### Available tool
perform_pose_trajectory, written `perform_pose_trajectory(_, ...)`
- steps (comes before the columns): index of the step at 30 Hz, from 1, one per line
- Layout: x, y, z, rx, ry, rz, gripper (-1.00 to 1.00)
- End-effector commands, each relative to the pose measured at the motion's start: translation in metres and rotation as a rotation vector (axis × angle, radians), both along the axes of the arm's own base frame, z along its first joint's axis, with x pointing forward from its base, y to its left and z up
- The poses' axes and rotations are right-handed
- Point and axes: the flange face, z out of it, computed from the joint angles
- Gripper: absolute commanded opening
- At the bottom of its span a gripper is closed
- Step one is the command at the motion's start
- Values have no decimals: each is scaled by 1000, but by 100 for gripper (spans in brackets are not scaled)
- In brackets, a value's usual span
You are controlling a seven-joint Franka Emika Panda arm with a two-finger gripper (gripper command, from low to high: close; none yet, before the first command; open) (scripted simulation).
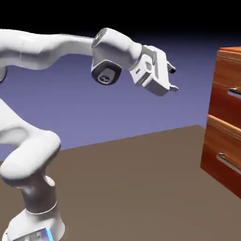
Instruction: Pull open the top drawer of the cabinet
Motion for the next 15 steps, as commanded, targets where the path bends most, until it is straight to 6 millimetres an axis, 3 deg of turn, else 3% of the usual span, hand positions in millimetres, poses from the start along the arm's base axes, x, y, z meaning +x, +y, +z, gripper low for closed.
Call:
perform_pose_trajectory(1,1,1,5,20,-19,-12,0)
perform_pose_trajectory(8,16,17,27,154,-144,-65,0)
perform_pose_trajectory(15,50,35,30,280,-249,-77,0)
